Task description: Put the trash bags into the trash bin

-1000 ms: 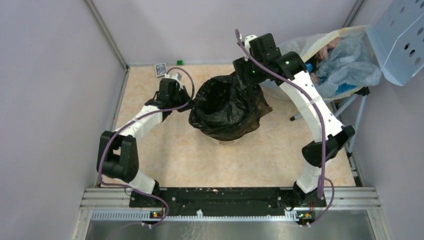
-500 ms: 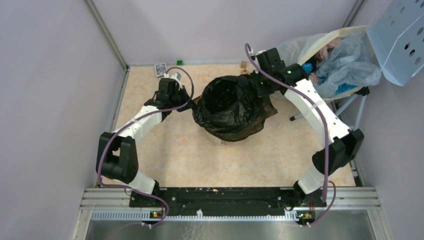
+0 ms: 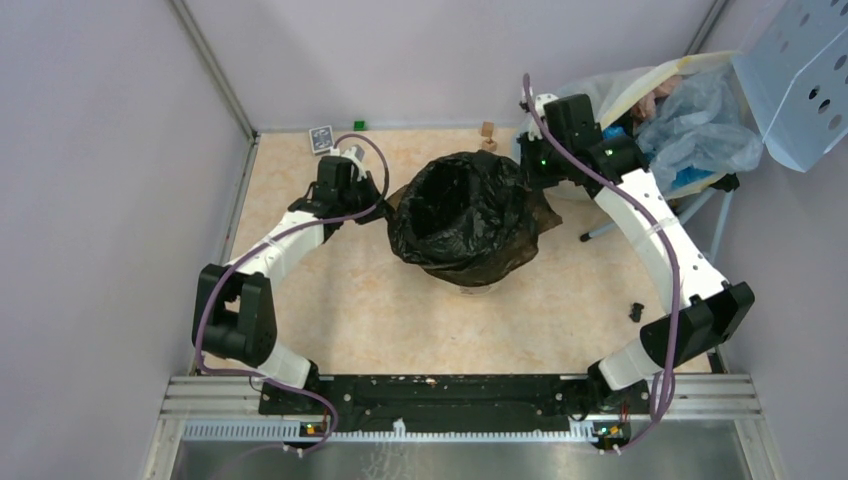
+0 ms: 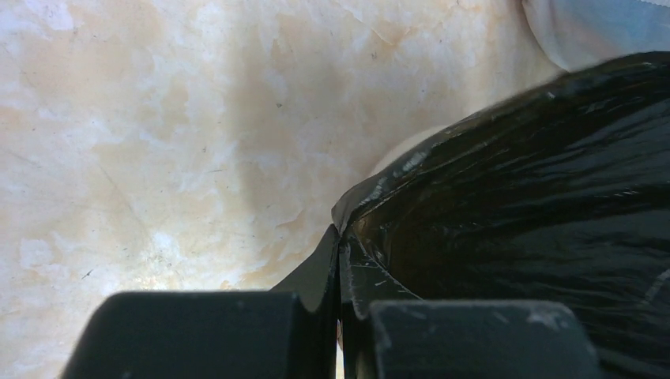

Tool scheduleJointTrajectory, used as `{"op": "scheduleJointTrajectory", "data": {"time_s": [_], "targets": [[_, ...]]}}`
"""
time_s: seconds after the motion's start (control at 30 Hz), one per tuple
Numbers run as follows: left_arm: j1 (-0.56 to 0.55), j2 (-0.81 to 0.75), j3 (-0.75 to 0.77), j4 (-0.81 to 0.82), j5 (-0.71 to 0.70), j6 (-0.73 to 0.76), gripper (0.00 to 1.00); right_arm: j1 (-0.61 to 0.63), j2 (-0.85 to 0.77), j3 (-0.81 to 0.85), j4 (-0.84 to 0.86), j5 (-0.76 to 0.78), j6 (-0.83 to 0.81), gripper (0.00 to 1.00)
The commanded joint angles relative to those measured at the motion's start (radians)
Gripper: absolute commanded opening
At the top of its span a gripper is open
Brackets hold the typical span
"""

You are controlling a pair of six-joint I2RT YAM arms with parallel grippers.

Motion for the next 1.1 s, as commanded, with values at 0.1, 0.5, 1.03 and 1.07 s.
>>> {"op": "scheduleJointTrajectory", "data": {"time_s": [0.1,0.5,1.03,1.07], "targets": [[0.006,-0.031,0.068,-0.015,-0.042,0.021,0.0,0.005,-0.011,0.151,0.097,-0.173,0.061,0.0],[0.006,-0.034,0.057,-0.001,0.003,0.013,0.0,-0.009,-0.049,0.054,0.07,-0.152,0.058,0.06],[0.003,-0.03,0.044,0.016,0.05,0.004,0.0,-0.106,-0.113,0.022,0.02,-0.141,0.062,0.0],[0.003,-0.03,0.048,0.015,0.053,0.004,0.0,-0.11,-0.112,0.021,0.019,-0.145,0.064,0.0]]}}
